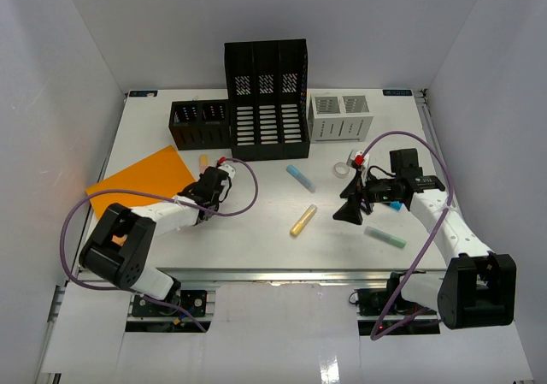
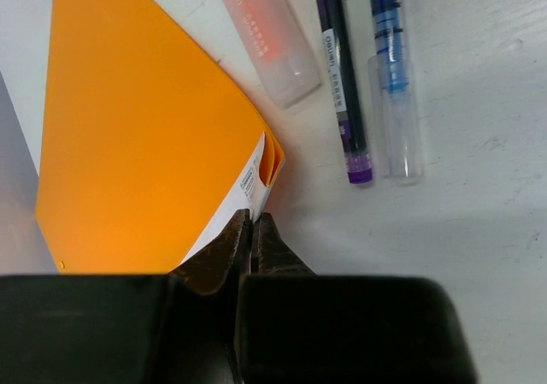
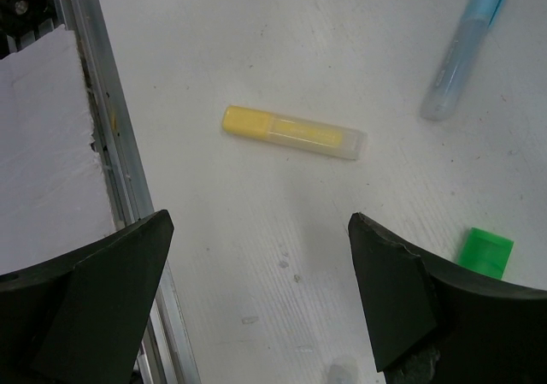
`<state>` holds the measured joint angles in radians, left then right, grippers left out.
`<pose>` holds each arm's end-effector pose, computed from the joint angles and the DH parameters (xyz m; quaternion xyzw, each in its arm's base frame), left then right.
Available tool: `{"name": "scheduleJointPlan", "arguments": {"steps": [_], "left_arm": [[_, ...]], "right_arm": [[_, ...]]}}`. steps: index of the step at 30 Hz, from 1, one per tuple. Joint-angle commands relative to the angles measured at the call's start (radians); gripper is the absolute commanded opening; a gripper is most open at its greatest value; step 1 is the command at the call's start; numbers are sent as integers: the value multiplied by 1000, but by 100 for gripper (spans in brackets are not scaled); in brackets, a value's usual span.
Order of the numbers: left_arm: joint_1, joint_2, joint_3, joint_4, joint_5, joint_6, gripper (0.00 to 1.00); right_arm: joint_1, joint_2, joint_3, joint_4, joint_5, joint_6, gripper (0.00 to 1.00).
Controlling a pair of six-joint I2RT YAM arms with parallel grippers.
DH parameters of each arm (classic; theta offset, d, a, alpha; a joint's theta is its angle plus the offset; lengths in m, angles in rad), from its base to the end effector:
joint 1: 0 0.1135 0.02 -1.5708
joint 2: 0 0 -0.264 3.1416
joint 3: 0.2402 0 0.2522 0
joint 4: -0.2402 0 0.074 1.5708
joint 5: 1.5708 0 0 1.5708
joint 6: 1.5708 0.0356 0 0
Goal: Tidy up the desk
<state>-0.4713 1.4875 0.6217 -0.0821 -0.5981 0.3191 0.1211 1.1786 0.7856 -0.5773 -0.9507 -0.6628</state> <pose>0.2433 -0.1015 0.1449 0.2669 0.8743 0.2574 0.3133 0.2167 0.0556 0.2409 -0.4495 0.7332 0.3509 0.3703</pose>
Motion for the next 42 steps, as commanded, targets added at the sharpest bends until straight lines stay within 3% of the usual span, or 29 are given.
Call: {"name": "scheduleJointPlan", "arguments": {"steps": [1, 9, 16, 20, 21, 22, 26, 30, 34, 38, 41, 42], "left_arm": [[8, -85, 43, -77, -58, -69, 2], [8, -166, 151, -244, 87, -192, 0], [8, -239, 272, -359, 192, -234, 0], [8, -295, 318, -405, 250, -259, 0], [8, -307, 326, -414, 273, -270, 0], [8, -318, 333, -421, 293, -284, 0], [8, -347, 343, -428, 374, -341, 0], [5, -355, 359, -430, 432, -395, 0], [5, -365, 378, -429, 461, -436, 0], [5, -384, 380, -426, 494, -458, 0], [5, -414, 371, -429, 522, -466, 0], [5, -421, 366, -429, 527, -467, 0]], "right_arm": [[2, -13, 40, -14, -40, -15, 90], [27, -12, 34, -32, -47, -75, 90], [275, -66, 23, 56, 136, -304, 90], [331, -48, 32, 161, 85, -455, 90], [343, -18, 44, 239, 71, -430, 90], [356, 8, 55, 308, 60, -369, 90], [421, 120, 78, 687, 94, 133, 90], [509, 235, 86, 962, 274, 569, 91], [574, 365, 180, 996, 454, 859, 91], [565, 472, 361, 919, 526, 1064, 91], [545, 541, 461, 897, 453, 1172, 92], [544, 568, 479, 912, 412, 1135, 92]]}}
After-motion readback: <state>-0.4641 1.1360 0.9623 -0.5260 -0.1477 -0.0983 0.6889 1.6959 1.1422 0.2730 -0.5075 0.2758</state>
